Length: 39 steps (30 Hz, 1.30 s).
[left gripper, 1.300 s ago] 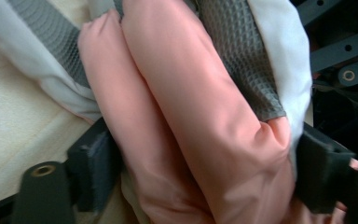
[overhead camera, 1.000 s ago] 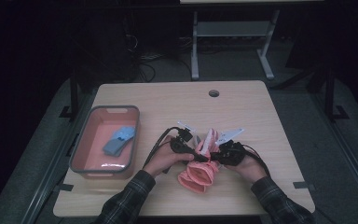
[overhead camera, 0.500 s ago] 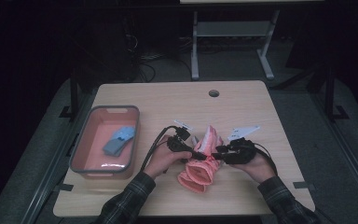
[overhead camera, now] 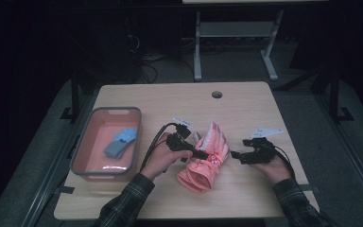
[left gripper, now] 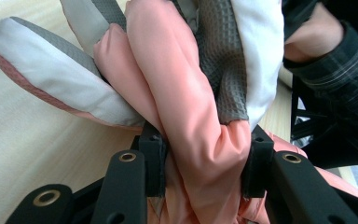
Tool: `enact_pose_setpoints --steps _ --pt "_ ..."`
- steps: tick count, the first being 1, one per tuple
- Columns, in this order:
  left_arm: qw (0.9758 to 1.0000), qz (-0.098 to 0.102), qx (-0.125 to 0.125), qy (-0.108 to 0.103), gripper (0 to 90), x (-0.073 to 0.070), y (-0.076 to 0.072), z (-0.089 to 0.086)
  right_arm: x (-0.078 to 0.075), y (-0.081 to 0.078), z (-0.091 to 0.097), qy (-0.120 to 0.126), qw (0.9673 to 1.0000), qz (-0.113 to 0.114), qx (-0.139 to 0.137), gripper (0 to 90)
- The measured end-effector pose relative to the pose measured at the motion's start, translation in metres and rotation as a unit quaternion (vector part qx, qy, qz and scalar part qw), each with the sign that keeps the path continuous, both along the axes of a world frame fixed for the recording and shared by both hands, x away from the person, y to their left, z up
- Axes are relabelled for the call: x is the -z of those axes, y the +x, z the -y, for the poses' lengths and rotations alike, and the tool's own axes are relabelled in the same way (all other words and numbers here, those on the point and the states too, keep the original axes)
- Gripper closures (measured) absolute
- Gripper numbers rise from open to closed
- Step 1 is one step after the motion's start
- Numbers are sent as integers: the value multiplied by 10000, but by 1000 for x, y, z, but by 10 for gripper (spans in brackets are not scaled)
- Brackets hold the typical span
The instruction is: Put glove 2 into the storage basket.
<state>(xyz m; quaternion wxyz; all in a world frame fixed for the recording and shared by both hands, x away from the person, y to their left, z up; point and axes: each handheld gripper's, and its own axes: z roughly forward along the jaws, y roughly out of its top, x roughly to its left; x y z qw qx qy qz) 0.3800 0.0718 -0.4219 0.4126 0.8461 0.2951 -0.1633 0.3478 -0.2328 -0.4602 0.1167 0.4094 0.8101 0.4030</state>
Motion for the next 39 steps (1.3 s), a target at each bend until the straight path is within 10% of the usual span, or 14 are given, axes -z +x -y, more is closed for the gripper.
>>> enact_pose_setpoints --steps 13,39 --pt "9994 300 -91 143 600 -21 -1 -5 22 0 -5 -536 9982 108 238 132" --pt "9965 505 -641 173 587 -85 2 -73 22 1 -6 -551 9981 117 261 127"
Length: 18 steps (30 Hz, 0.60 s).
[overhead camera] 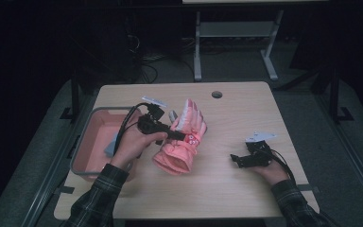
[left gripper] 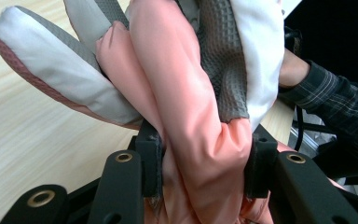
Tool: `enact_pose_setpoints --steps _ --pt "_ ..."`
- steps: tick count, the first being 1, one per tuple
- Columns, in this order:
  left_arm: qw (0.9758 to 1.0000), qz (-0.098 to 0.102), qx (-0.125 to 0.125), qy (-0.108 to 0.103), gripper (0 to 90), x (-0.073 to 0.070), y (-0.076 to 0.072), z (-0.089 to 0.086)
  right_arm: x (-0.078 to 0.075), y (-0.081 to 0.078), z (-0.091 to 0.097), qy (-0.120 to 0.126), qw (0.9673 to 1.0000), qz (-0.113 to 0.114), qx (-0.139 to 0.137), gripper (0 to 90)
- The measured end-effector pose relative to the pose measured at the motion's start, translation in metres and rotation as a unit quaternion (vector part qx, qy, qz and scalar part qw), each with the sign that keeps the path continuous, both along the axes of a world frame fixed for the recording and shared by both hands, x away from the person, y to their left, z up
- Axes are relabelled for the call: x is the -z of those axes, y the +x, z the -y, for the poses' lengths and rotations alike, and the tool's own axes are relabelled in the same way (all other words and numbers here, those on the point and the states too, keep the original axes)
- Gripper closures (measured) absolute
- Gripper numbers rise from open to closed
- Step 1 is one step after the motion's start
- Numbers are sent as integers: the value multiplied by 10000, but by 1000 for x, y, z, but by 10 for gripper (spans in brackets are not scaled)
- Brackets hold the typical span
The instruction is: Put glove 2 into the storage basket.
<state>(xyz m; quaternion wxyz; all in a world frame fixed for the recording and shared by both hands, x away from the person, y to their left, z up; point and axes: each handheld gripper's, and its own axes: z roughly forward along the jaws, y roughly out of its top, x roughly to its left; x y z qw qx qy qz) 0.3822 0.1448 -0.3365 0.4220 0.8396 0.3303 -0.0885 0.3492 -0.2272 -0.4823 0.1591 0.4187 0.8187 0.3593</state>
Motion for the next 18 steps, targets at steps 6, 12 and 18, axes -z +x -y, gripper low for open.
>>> enact_pose_setpoints --steps 6,12,18 --pt "9999 -1 -162 -59 588 -12 0 -22 0 0 0 -2 10000 4 3 128" --pt "9993 41 -354 -69 588 -25 -1 -46 0 0 0 -5 10000 8 10 128" --pt "9983 100 -577 -53 587 -35 -2 -72 0 0 0 0 10000 -3 30 128"
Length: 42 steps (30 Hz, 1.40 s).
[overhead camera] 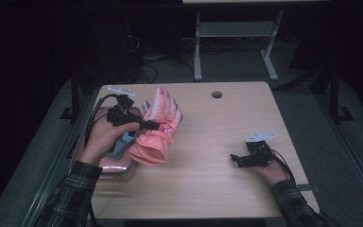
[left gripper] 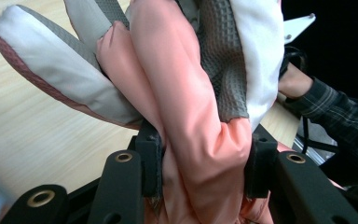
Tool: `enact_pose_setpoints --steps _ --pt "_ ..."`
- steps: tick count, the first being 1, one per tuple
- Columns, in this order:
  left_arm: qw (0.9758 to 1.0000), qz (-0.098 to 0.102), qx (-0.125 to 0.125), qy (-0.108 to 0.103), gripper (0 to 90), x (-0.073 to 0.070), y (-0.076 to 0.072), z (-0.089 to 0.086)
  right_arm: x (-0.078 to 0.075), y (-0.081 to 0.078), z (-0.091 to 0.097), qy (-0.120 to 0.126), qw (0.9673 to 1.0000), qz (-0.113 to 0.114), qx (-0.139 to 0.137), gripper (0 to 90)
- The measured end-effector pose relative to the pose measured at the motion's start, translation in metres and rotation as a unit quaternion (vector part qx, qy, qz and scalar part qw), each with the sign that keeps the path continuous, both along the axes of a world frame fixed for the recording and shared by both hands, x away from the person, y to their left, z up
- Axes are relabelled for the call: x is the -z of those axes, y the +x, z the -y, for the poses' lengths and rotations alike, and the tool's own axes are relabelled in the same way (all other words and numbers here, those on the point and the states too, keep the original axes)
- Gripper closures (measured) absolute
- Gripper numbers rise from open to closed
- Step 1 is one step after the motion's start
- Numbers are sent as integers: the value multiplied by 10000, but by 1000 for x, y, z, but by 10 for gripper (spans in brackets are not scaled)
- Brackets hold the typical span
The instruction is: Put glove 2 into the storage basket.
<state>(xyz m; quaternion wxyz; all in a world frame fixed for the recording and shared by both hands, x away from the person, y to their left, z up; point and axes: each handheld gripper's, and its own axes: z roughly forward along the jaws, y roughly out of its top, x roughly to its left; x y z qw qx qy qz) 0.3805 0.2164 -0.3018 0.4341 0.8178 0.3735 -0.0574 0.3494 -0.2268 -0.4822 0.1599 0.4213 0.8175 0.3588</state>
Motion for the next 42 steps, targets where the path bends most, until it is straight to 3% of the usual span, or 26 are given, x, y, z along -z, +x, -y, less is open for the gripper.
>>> enact_pose_setpoints --steps 7,13,21,30,42 --pt "9996 50 -276 -8 587 -7 -3 -34 0 0 0 -1 10000 0 -1 128" --pt "9979 99 -637 48 587 -8 -5 -69 0 0 0 -14 10000 9 2 128" --pt "9941 43 -1079 133 587 5 -4 -106 0 0 0 -16 10000 6 15 128" --pt "9905 -90 -1352 230 587 34 4 -122 0 0 -1 -14 10000 -1 30 128" --pt "9890 -328 -1346 522 580 74 16 -122 0 1 0 -22 10000 18 24 128"
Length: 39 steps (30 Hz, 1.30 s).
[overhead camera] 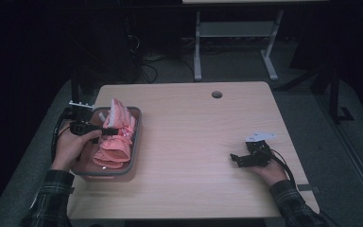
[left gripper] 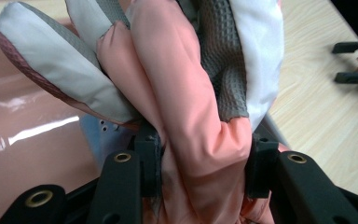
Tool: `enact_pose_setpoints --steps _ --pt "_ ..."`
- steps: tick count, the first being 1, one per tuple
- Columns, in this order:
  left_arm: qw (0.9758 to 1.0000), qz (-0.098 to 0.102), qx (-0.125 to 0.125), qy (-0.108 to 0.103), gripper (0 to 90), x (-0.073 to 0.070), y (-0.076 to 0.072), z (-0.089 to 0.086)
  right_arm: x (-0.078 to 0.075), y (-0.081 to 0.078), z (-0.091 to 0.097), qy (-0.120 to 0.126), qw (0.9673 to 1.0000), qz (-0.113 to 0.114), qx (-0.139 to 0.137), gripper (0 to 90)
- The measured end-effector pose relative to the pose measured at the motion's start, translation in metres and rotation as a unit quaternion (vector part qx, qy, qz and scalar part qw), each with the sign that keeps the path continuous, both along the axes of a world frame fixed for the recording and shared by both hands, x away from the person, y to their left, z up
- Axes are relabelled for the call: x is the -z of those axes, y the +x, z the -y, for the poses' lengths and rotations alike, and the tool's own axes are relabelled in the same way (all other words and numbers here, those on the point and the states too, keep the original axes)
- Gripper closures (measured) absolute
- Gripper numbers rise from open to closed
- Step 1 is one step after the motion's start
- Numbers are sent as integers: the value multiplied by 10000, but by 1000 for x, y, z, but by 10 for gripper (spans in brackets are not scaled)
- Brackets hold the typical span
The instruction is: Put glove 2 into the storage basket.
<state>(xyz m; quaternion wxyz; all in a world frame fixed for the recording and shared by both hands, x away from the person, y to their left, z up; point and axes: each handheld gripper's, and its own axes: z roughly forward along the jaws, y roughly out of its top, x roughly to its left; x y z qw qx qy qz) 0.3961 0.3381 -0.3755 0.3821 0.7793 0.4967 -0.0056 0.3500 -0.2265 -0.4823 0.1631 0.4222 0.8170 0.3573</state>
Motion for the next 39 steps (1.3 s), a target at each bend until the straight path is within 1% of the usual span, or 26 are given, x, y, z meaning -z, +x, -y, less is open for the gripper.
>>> enact_pose_setpoints --steps 3,7,10,11,13,16,22,23,26,29,30,35,39 --pt "9999 -60 3 -97 578 7 1 1 0 0 0 -1 10000 2 -3 128" --pt "9999 -123 61 -24 569 15 2 3 0 0 0 10 10000 -22 8 128" --pt "9998 -169 52 -73 558 21 3 2 0 0 0 9 10000 -19 7 128" --pt "9998 -156 57 -90 551 23 3 1 0 0 0 8 10000 -21 7 128" --pt "9997 -141 7 -194 525 25 3 -1 0 0 0 9 10000 -22 8 127" --pt "9998 -76 -7 -185 429 24 2 -4 0 0 0 9 10000 -24 9 127" --pt "10000 61 23 -40 279 16 0 -5 0 0 0 11 10000 -24 9 127" --pt "10000 77 -7 -55 262 14 0 -6 0 0 0 2 10000 -4 5 127" --pt "9999 114 -111 -57 260 7 -2 -9 0 0 0 -1 10000 7 -5 128" --pt "9996 172 -187 -147 270 0 -4 -13 0 0 0 1 10000 4 -5 127" --pt "9995 216 -184 -108 269 -3 -4 -15 0 0 0 -2 10000 6 -5 128" --pt "9991 333 -239 -84 265 -16 -7 -19 0 0 0 0 10000 3 -4 127" --pt "9988 460 -175 -66 263 -27 -10 -19 0 0 0 -3 10000 7 -6 128"
